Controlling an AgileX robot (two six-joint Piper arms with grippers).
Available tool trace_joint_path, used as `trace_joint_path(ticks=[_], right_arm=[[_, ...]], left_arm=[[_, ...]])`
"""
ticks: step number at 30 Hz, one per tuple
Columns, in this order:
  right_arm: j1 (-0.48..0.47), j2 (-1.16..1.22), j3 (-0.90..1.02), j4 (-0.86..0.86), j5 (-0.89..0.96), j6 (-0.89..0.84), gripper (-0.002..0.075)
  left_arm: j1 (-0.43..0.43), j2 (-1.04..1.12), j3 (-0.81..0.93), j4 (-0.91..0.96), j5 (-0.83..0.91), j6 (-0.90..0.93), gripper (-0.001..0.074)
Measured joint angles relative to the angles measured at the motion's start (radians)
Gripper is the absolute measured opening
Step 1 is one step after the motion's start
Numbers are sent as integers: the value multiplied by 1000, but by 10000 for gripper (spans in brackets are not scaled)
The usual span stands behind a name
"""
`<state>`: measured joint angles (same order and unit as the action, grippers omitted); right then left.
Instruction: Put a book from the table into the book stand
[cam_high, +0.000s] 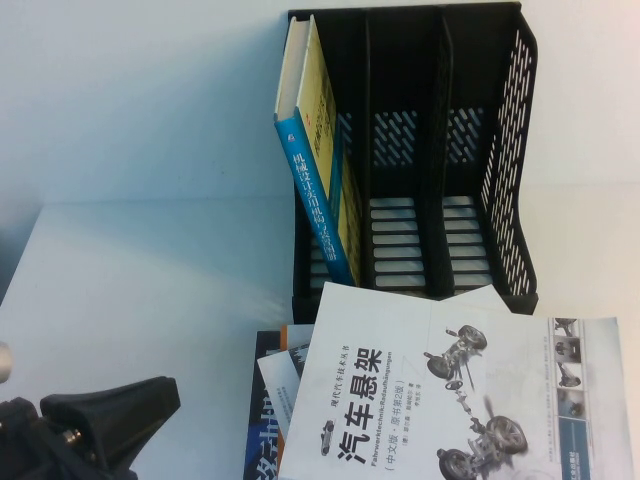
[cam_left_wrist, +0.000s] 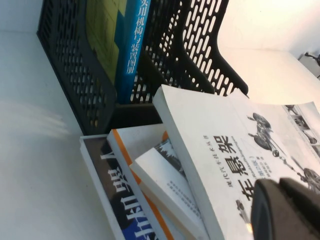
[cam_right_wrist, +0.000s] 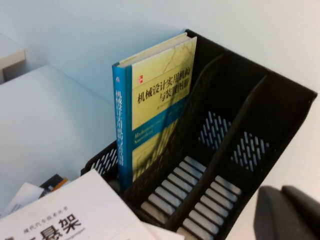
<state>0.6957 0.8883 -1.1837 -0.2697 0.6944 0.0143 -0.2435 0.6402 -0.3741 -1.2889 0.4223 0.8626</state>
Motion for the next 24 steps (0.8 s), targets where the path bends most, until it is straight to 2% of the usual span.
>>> trace_joint_path(ticks=[5, 9, 14, 24], right_arm=[[0, -277, 369, -16, -143, 62, 4], [0, -420, 549, -18, -195, 91, 4], [0, -514, 649, -28, -191, 95, 4], [0, -522, 802, -28, -156, 99, 4]], left_arm=[[0, 0, 4, -18, 12, 18, -4], [0, 0, 4, -18, 60, 24, -4], [0, 0, 4, -18, 124, 24, -4], [11, -60, 13, -16, 160, 24, -4]])
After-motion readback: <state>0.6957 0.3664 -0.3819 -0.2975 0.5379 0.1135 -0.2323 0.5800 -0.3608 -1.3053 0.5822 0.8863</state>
